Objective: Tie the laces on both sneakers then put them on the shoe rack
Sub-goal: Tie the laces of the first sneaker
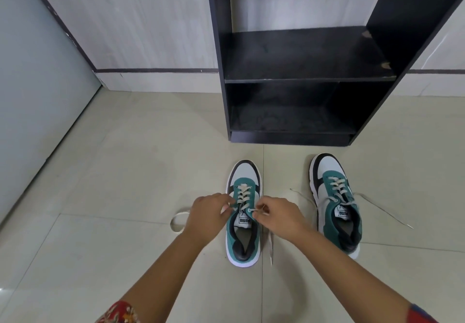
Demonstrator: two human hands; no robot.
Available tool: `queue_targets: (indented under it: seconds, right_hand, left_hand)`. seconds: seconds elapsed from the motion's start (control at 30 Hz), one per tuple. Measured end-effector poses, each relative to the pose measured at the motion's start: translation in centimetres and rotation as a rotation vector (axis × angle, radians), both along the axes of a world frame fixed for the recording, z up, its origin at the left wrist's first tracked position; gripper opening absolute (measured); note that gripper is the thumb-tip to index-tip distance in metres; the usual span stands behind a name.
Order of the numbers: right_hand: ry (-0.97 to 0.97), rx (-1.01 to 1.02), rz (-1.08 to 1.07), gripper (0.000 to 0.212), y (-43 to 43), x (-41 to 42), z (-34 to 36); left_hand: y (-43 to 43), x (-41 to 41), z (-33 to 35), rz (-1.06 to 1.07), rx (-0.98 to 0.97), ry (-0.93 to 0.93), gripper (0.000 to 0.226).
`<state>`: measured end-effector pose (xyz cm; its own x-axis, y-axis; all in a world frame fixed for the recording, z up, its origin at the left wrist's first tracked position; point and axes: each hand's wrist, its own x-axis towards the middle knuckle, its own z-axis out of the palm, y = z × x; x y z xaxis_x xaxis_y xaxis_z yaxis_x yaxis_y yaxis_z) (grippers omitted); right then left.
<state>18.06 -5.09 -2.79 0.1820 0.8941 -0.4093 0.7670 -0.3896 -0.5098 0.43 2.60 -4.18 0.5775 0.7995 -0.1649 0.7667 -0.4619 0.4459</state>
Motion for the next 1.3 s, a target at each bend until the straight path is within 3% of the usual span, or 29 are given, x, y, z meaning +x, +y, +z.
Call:
queue_targets:
  seconds: [0.13, 0.33, 0.47, 0.8, 0.97, 1.03, 1.17, 1.23, 1.3]
  right_hand:
    - [-0.158, 0.106, 0.047, 0.025, 0.3, -0.6, -0.2]
    - [-0.136, 0.107, -0.080, 0.017, 0.0, 0.1, 0.1]
    - [-0.173, 0.058, -0.101, 0.020, -0.3, 0.3, -0.2]
    - [-0.142, -0.005, -0.143, 0.037, -0.7, 1.0, -0.7]
    - [-0.203, 0.062, -0.100, 0.027, -0.8, 0.7, -0.9]
    - [-0.228, 0.103, -0.061, 0.017, -1.2, 0.7, -1.3]
    - [-0.296, 0.283, -0.090, 0.034, -2.3, 0.7, -2.0]
    - [-0.231, 0.290, -0.166, 0.032, -3.2, -0.2, -1.5]
    - [0.021, 0.143, -0.288, 0.035, -3.7, -1.4, -1.3]
  left_hand:
    - [0.1, 0.3, 0.2, -0.073, 0.163, 0.138, 0.025]
    - [-0.2, 0.0, 0.1, -0.059, 0.312, 0.270, 0.027]
    - [-0.6, -0.1, -0.3, -0.044, 0.350, 0.343, 0.014]
    - [-1.2, -1.2, -1.1, -0.007, 0.284, 0.231, 0.021]
    - [-1.9, -0.5, 0.3, 0.051, 0.229, 0.293, 0.028]
    - [-1.9, -0.4, 0.2, 0.100, 0.165, 0.241, 0.027]
    - [-3.3, 0.0, -0.4, 0.313, 0.009, 0.004, 0.020]
    - [-3.9, 0.1, -0.5, 0.438, -0.054, -0.044, 0.028]
    - [-4.0, 0.2, -0.8, 0.509, -0.171, -0.101, 0.033]
